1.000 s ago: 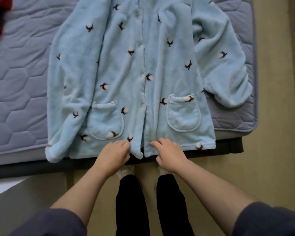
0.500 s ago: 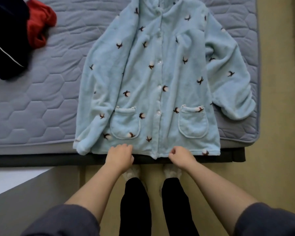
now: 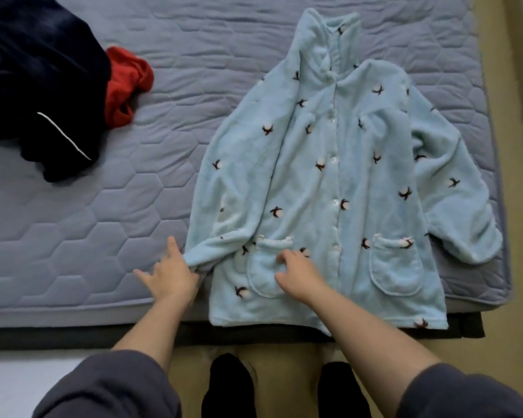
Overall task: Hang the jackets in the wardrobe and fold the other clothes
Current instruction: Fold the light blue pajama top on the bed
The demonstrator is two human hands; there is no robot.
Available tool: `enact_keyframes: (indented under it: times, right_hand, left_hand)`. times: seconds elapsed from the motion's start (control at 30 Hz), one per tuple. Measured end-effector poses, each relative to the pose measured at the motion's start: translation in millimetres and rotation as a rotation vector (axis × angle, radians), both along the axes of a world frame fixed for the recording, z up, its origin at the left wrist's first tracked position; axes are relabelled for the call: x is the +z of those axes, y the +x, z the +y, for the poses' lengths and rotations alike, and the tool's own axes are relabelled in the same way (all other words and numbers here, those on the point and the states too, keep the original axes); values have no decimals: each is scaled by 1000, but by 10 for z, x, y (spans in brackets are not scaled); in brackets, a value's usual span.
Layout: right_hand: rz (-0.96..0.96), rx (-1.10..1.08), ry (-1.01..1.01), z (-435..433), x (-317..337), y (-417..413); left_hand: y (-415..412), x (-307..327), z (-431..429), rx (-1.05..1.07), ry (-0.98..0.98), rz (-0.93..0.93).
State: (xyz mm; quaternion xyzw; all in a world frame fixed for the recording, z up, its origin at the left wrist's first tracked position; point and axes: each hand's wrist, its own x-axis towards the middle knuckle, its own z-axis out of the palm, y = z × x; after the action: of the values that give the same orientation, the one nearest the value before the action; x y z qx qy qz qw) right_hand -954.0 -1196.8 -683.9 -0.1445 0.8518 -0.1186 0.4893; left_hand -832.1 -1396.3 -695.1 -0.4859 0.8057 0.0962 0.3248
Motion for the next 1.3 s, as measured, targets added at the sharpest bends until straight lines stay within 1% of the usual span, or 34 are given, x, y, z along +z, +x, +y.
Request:
enact_keyframes:
  times: [0.07,0.17,0.27,0.33,0.37,0.43,0.5,0.6,0.63,0.67,0.77,0.9,0.97,1.0,1.07,1.1,1.17,1.23,1.27,1.3]
  right_hand:
    - [-16,20,67,-203,-27,74]
    - [-23,39,154,-520,108,90]
    - [18,55,107,-881,392,-100]
    - [62,82,74,-1141,601,-294]
    - [84,98,65,-1268,693,-390]
    - [119,121,50,-1512,844,-567]
    - [137,140,31,-1737,951,-725]
    - [181,183,19,-2023,1033,-936]
    - [205,204,25,-2101,1030,-1011]
    - [226,221,37,-2165,1009,-1082]
    - [260,239,60,-2349,822,-1280]
    - [260,276,75,-2646,305,-1584]
    - [292,293,22,-2770,57,-1771]
    - [332,258,-33,-2801,-32,-1880]
    - [457,193,-124,-2782,-130,-2120]
    - [532,192,-150,-2748,-170,-2261]
    - [650,250,-156,-2650,-245,-2598]
    - [684,386,-74,-2543,-294,-2910]
    - [688,475,-33,-2495,-326,-3038]
    - [706,561,-15,-2452,-372,-3143]
  left_hand:
    - [91,37,-344,-35,44,70]
    - [149,367,-903,-199,-90,188]
    - [35,837,-1592,-319,-237,405]
    - [-81,1152,-2081,-299,-295,482]
    - [-144,1286,-2304,-242,-300,499]
    - [-267,1486,-2686,-58,-273,514]
    - [-373,1601,-2991,173,-131,556]
    - [-468,1682,-3289,504,133,748]
    - [-481,1681,-3346,578,178,823]
    - [-494,1667,-3387,622,182,875]
    - [-541,1542,-3490,653,80,950]
    - [-584,1152,-3648,637,-150,943]
    - [-623,931,-3665,674,-266,930]
    - [-665,831,-3635,676,-337,919]
    - [-757,615,-3392,565,-464,893]
    - [-816,493,-3187,482,-446,905]
    - [-995,272,-2666,387,-274,916]
    - [-1199,29,-2186,425,-81,869]
    - [-1315,-99,-1975,478,28,825]
    - [-1439,-217,-1799,574,169,786]
